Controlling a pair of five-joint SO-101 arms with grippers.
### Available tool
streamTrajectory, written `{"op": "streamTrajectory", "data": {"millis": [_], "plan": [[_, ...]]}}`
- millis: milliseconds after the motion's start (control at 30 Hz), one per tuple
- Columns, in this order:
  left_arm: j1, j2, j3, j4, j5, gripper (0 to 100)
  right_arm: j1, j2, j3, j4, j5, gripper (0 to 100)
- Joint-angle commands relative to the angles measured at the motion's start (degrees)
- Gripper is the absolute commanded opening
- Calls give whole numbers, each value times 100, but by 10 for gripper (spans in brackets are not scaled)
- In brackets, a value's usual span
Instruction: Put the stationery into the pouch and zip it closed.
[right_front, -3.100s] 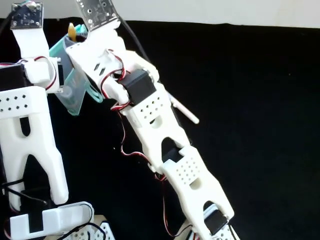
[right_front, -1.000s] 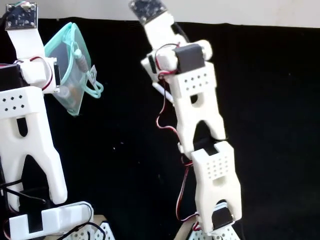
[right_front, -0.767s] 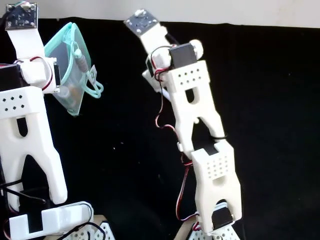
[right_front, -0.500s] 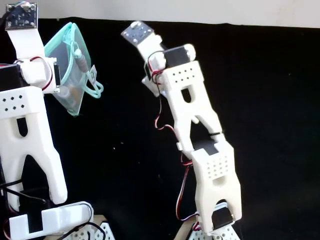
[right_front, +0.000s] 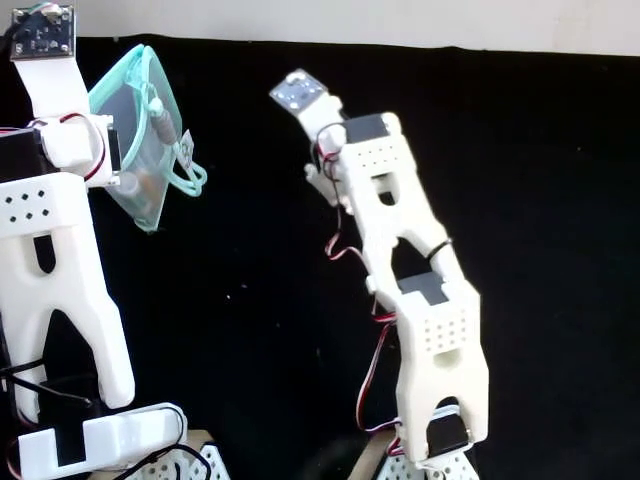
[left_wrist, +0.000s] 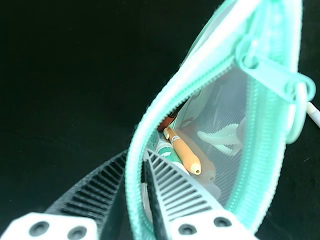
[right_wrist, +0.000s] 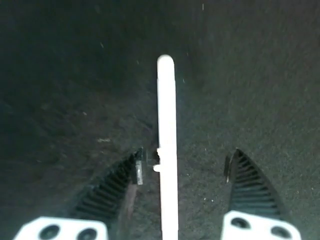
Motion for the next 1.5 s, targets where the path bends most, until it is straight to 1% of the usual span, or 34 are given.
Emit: {"op": "streamTrajectory", "data": {"millis": [0, 133, 333, 533, 600, 700, 933, 1000, 1067, 1100, 1133, 1200, 1233, 1367, 1467], "plan": [[-127, 75, 154, -35, -62, 7, 75, -312, 251, -444, 149, 259], [-127, 75, 286, -62, -62, 7, 57, -312, 629, -848, 404, 259], [-127, 66, 444, -79, -62, 7, 57, 224, 585, -1112, 431, 259], [-127, 66, 444, -79, -62, 7, 66, 1244, -444, -1086, 387, 257], [-127, 66, 453, -79, -62, 7, 66, 1481, -804, -1077, 387, 234], [-127, 66, 453, -79, -62, 7, 57, 1727, -1349, -813, 387, 205], [-127, 66, 453, -79, -62, 7, 48, 2264, -2325, -347, 387, 199], [-127, 66, 453, -79, -62, 7, 48, 2387, -2554, -207, 387, 149], [-127, 66, 462, -79, -62, 7, 57, 2501, -2765, -136, 378, 32], [-127, 66, 462, -79, -62, 7, 66, 2545, -2862, -110, 378, 0], [-127, 66, 462, -79, -62, 7, 66, 2580, -2914, -101, 378, 19], [-127, 66, 462, -79, -62, 7, 75, 2642, -3046, 4, 369, 3], [-127, 66, 462, -79, -62, 7, 75, 2642, -3116, 84, 325, 8], [-127, 66, 462, -79, -62, 7, 119, 2633, -3591, 136, -299, 8], [-127, 66, 462, -79, -62, 7, 163, 2633, -4013, 180, -624, 8]]}}
